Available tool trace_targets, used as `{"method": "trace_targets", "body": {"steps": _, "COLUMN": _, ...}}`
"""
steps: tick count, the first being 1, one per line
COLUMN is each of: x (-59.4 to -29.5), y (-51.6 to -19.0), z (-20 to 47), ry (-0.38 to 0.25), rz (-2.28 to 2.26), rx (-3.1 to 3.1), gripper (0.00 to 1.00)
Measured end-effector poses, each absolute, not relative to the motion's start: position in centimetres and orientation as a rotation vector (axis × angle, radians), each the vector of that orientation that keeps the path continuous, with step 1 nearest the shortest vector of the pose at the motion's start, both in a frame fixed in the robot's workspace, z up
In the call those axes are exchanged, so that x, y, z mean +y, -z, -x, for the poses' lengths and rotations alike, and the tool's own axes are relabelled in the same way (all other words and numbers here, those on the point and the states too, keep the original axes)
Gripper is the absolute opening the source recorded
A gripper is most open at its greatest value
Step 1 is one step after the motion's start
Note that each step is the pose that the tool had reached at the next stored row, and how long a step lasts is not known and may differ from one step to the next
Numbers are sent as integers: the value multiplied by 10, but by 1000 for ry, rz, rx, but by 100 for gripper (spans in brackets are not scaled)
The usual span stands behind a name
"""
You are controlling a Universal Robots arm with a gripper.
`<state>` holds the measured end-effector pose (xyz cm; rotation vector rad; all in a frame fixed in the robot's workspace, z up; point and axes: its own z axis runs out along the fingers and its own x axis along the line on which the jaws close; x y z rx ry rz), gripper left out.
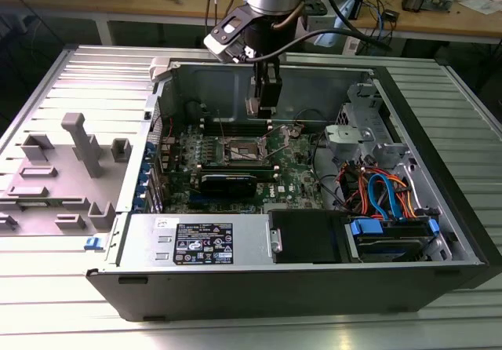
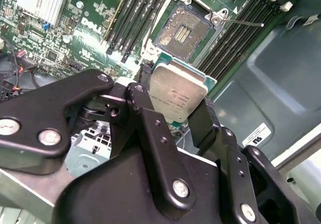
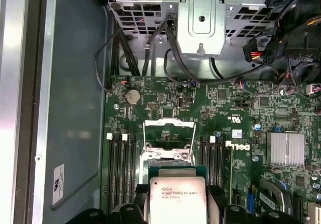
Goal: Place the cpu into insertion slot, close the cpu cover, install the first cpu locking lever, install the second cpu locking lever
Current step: 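Place the cpu into insertion slot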
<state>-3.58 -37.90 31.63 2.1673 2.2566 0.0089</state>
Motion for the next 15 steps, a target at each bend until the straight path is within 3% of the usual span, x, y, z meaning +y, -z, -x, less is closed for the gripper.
{"method": "trace_targets", "body": {"steps": 15, "x": -379, "y": -315, "z": 36, "ry": -18, "rz": -2169, "rx": 2258, "gripper": 54}}
